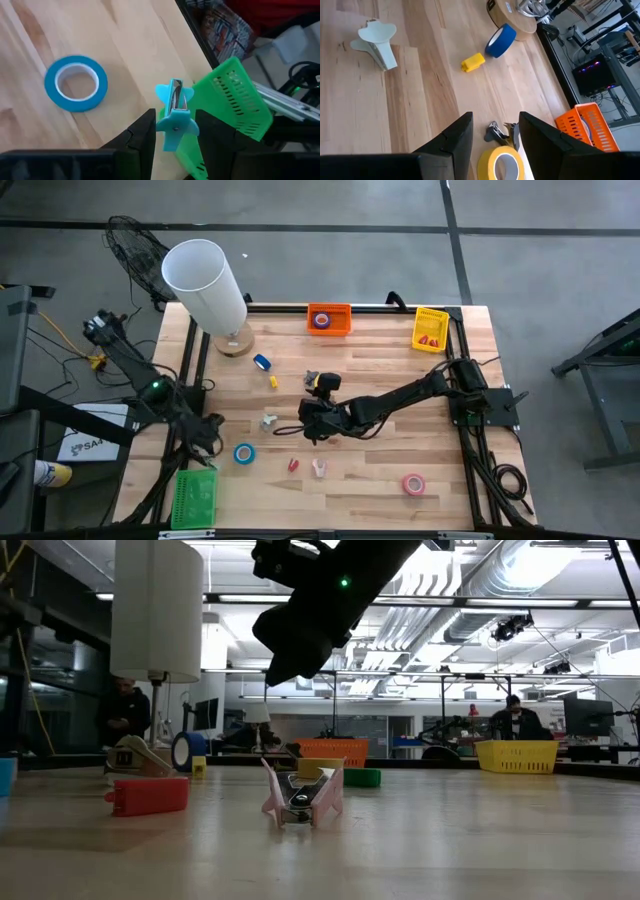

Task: Pick and place Stapler, Stapler remover, tape
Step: Put the light blue staple remover into the green bin

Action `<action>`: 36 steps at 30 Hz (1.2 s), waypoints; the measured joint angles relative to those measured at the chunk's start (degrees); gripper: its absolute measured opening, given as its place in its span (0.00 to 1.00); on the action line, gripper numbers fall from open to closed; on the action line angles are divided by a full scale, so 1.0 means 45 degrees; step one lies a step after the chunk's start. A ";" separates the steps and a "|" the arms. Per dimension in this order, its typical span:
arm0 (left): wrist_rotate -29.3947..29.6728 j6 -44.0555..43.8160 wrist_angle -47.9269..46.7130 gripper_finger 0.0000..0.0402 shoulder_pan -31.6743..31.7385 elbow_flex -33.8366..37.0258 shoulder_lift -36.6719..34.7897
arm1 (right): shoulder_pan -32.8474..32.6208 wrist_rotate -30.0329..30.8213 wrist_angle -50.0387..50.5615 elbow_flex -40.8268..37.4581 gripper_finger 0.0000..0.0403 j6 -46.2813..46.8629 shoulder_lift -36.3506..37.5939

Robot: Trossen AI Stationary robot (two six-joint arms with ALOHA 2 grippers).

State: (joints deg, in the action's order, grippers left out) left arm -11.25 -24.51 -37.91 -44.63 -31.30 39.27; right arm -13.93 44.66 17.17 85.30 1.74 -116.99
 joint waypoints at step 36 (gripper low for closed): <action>0.0124 -0.6195 -0.0535 0.37 -0.3593 -0.1488 0.6474 | 0.0010 -0.0724 0.0417 0.0000 0.38 0.0753 -0.0005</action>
State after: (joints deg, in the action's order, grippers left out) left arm -10.69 -52.39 -40.32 -60.80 -38.00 68.40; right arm -13.89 41.41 19.05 85.30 5.13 -117.01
